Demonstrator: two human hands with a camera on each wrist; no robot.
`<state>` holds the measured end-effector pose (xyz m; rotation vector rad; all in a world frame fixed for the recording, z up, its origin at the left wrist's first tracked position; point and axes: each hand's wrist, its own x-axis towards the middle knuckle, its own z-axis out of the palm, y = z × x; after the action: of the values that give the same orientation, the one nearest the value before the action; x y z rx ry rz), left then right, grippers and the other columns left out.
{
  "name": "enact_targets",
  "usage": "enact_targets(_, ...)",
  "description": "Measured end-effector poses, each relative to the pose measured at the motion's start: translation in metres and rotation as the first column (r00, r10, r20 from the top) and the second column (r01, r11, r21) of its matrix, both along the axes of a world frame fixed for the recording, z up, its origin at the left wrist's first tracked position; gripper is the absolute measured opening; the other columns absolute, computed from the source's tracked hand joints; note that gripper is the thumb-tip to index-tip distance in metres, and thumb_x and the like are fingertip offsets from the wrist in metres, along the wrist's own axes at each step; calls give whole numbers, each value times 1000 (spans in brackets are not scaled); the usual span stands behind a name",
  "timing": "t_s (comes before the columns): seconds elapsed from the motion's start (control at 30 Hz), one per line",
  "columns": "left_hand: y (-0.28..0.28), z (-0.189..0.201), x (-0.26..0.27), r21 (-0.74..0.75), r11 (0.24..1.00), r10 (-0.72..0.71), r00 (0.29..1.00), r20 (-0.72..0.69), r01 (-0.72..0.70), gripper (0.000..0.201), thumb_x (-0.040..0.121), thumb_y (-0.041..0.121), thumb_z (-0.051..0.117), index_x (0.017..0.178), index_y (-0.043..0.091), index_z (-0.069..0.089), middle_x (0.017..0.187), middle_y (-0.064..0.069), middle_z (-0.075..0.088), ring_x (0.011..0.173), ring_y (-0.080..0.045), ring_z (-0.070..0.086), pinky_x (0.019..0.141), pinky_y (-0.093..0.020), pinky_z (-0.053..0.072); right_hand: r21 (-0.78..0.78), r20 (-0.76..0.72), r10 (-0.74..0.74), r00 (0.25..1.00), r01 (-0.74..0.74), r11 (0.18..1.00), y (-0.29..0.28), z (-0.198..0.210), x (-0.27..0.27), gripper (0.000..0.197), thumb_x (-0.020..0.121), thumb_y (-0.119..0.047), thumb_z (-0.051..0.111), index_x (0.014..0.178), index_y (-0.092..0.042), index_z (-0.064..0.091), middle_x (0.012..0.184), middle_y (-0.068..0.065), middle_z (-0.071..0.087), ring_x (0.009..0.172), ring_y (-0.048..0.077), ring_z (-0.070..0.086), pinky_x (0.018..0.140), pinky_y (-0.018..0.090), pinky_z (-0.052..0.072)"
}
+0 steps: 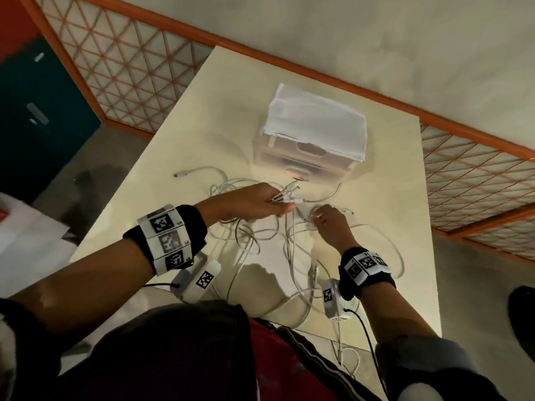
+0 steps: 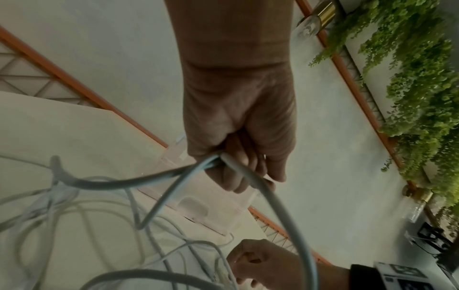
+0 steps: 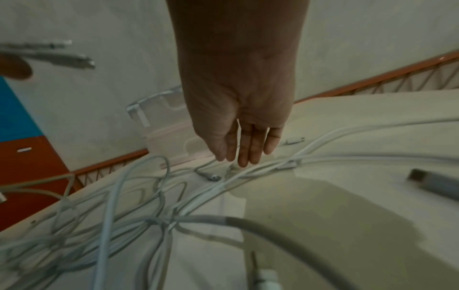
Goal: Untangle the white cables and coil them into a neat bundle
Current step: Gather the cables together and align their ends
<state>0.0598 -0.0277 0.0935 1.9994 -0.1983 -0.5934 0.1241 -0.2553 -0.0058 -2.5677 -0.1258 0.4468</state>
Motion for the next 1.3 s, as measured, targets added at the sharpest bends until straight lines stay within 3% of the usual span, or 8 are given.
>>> enact_targets(0.33,16,-1,4,-59,991,117,991,-60,-120,35,92,43,51,76,14,39,62,-1,25,44,-6,25,38,-13,26,-77,-81,-127,989,121,990,-3,-23,17,27,91,-18,56,80,6,62,90,26,62,91,34,58,77,36,40)
enact_targets(0.43,17,-4,7,-127,978,149,980,-131,-166,38,90,45,53,74,17,34,61,2,23,45,-8,21,40,-14,26,144,-140,-371,918,389,910,-14,-20,16,22,90,-14,52,80,6,54,69,12,54,69,23,52,56,28,35)
enact_targets(0.53,10,-7,11,-156,960,210,966,-153,-233,36,87,44,58,75,19,35,61,5,28,47,-9,24,43,-19,29,442,-148,-506,850,515,734,-14,-3,4,24,95,-7,45,99,15,54,82,16,65,68,12,60,67,26,44)
enact_targets(0.63,1,-9,13,-187,950,225,965,-136,-248,33,89,39,57,78,18,34,59,6,30,45,-7,26,44,-18,31,645,-100,-424,900,383,661,-1,33,-15,5,98,-3,38,95,-5,42,85,14,65,72,4,66,73,17,48)
enact_targets(0.77,-13,-6,15,-239,935,243,964,-106,-262,32,93,37,51,76,19,30,57,7,27,40,-3,25,41,-14,30,677,82,-205,975,96,729,26,71,-40,9,99,0,35,94,-7,35,79,12,62,70,-7,64,71,3,43)
enact_targets(1.03,-25,7,16,-399,831,377,920,-109,-388,29,94,42,48,75,19,44,49,11,32,38,-3,29,40,-18,27,351,208,315,926,-371,860,49,93,-70,7,98,-4,41,94,-9,36,77,-3,65,72,13,62,71,27,49)
enact_targets(1.17,-23,6,12,-431,825,370,926,-81,-367,29,100,31,36,78,14,46,52,6,34,39,-3,28,39,-16,26,296,206,376,904,-424,856,47,100,-69,15,95,-2,44,90,-14,36,78,5,69,73,21,64,72,35,49)
enact_targets(1.3,-24,12,6,-424,850,360,932,32,-313,27,101,32,30,85,15,45,77,3,42,65,-7,43,56,-15,43,417,101,289,952,-304,857,47,107,-67,15,94,-17,56,93,-12,42,70,3,61,60,5,56,65,23,46)
